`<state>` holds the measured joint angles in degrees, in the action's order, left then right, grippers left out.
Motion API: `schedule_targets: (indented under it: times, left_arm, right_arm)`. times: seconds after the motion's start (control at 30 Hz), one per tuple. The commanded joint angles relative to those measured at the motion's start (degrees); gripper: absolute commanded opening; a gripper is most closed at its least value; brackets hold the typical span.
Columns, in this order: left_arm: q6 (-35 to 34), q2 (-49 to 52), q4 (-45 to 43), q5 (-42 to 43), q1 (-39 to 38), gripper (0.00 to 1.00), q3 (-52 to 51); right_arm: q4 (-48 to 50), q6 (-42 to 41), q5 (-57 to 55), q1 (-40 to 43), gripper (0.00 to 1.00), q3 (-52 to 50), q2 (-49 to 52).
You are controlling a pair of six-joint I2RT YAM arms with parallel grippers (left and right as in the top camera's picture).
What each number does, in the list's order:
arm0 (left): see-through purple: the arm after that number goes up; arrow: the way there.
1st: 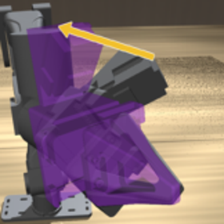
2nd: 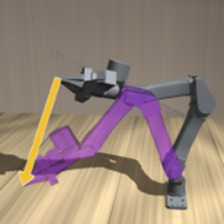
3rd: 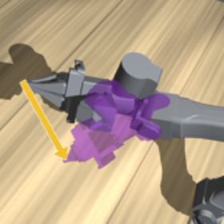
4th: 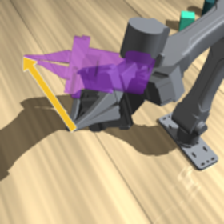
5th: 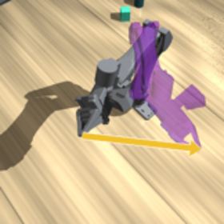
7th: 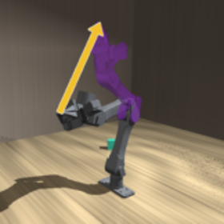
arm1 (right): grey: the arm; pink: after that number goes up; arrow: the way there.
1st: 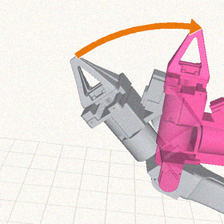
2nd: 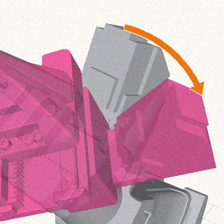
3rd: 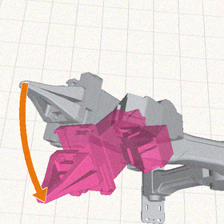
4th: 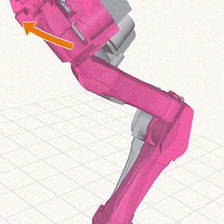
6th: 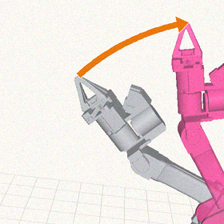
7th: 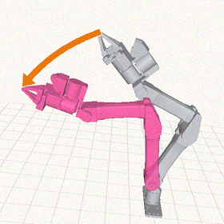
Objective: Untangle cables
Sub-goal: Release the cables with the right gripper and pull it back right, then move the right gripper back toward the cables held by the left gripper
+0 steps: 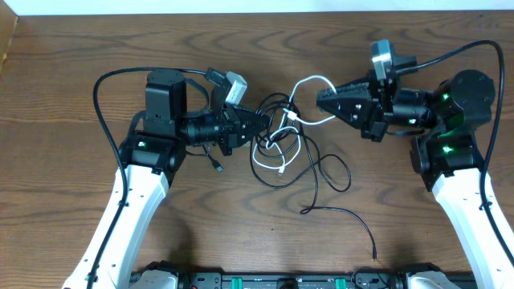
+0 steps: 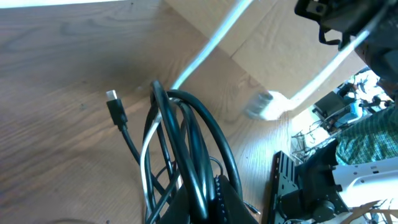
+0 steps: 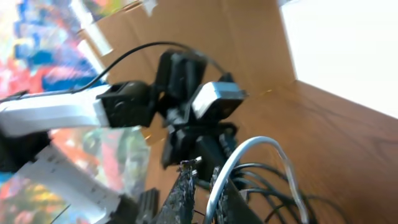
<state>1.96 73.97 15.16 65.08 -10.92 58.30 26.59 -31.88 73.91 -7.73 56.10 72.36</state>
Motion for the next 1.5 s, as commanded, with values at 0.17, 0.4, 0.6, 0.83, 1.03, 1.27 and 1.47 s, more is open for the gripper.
schedule_targets:
  times: [0.17, 0.4, 0.6, 0.83, 1.03, 1.27, 1.47]
  left_arm:
    - [1.07, -0.66, 0.44, 1.64, 0.17, 0.08, 1.16]
    - [1.07, -0.66, 0.42, 1.31, 0.17, 0.08, 1.18]
    - [-6.14, -0.66, 0.59, -8.09, 0.2, 0.07, 1.18]
    - [-11.06, -0.66, 0.11, -12.7, 0.17, 0.08, 1.16]
    - [-7.67, -0.66, -1.64, -9.97, 0.02, 0.08, 1.16]
    - [-1.86, -0.68, -1.99, -4.09, -1.33, 0.08, 1.16]
    - [-1.7, -0.68, -2.21, -2.34, -1.4, 0.08, 1.18]
  right_arm:
    - [-14.23, 2.82, -27.15, 0.15, 0.12, 0.37, 1.38]
    - [-26.49, 12.28, -29.64, 0.13, 0.21, 0.37, 1.75]
    - [-31.85, 14.01, -16.9, 0.13, 0.32, 0.37, 0.9]
    - [-40.7, 12.85, -5.46, -1.55, 0.36, 0.37, -1.64]
    - [-49.62, 2.14, -18.58, -10.23, 0.33, 0.37, -1.9]
    - [-49.48, -20.76, -42.82, -16.98, 0.33, 0.37, -1.9]
    - [-47.47, -28.98, -45.35, -17.14, 0.3, 0.37, -1.01]
